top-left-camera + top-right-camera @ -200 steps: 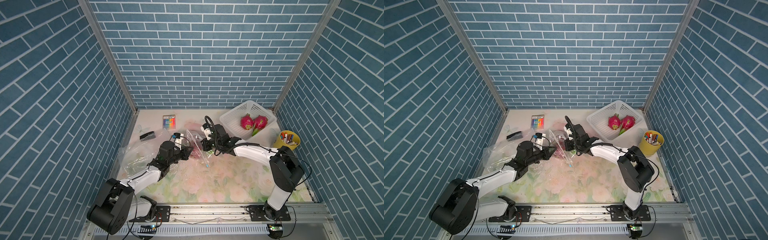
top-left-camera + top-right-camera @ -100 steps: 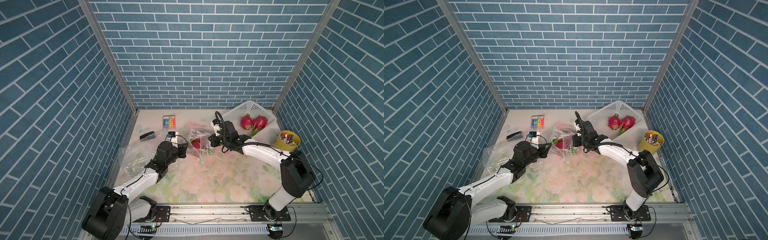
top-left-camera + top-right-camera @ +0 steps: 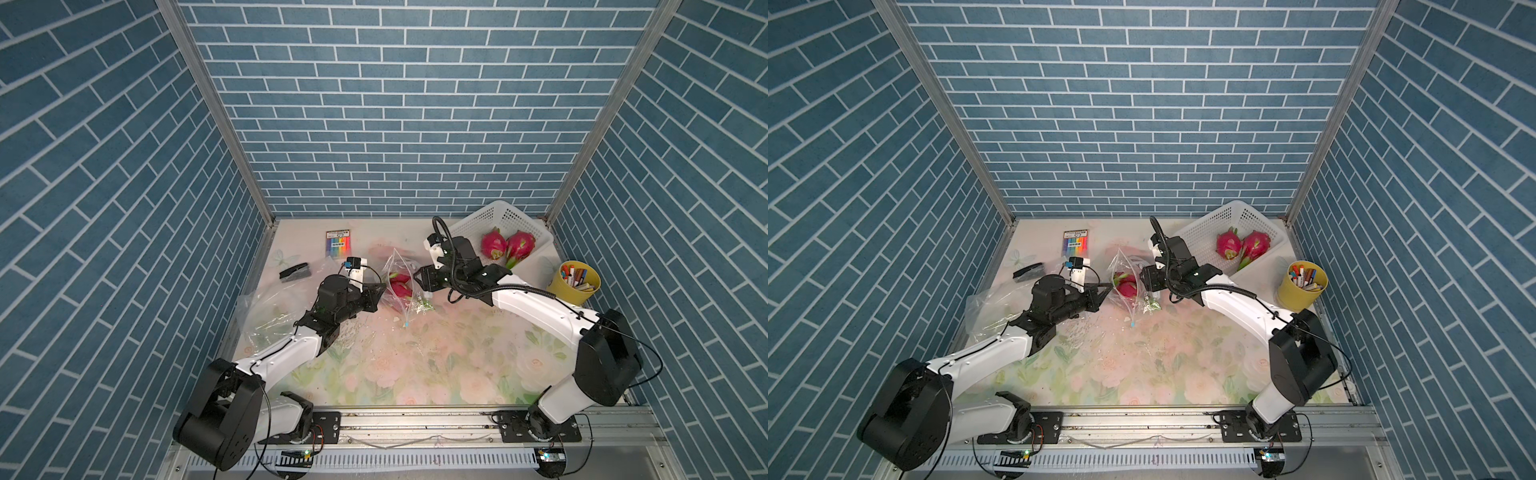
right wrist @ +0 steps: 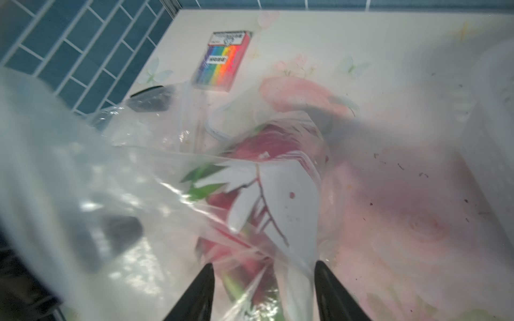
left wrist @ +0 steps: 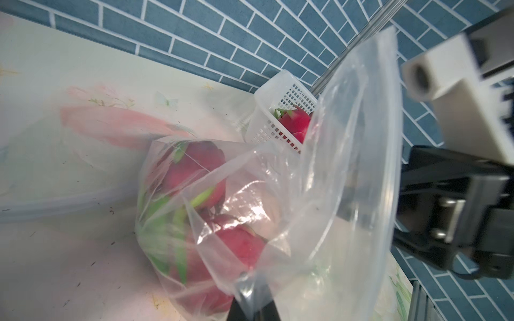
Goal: Open the zip-top bag and take out the dragon fruit
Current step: Pick up the dragon fruit from the zipper food storage bag.
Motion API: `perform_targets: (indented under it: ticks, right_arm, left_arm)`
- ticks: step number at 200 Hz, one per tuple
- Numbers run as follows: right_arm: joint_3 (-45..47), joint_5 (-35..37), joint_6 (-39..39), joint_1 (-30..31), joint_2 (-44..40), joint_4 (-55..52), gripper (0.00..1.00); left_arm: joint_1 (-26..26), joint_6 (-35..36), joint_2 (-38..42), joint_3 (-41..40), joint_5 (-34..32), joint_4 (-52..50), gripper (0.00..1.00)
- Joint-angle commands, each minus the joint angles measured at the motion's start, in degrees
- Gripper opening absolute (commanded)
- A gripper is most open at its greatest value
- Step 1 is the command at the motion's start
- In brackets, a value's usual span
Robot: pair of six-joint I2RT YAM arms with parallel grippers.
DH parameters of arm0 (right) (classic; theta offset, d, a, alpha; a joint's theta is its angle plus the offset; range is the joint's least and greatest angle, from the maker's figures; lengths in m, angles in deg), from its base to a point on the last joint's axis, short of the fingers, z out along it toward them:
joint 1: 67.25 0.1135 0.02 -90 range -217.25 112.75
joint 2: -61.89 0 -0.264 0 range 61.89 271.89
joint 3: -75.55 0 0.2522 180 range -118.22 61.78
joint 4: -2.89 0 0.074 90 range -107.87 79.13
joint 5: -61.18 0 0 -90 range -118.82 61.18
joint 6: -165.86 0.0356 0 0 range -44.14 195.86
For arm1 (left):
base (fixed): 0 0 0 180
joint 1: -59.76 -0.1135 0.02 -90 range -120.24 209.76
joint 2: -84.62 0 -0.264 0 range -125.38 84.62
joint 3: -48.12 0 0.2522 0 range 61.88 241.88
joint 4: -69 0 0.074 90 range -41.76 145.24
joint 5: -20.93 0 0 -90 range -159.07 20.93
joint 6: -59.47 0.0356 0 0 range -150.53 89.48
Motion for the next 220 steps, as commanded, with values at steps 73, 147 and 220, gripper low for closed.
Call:
perform_targets:
  ticks: [73,147,220]
  right_arm:
    - [-3.6,8.3,1.5,5.3,0.5,-4.9,0.48]
    - [-2.7,22.5,3.1,2.2,-4.0,-13.4,0.02]
    - [-7.7,7.3,-0.6,2.5,-3.4,-15.2,0.36]
  left_arm:
    - [0.6,0.2,-0.3,1.8,2.7,5.5,0.00]
    - [0.7,0.2,0.2,2.1,1.8,5.3,0.00]
    - [1.8,0.9,-0.8,3.3,4.1,5.1,0.00]
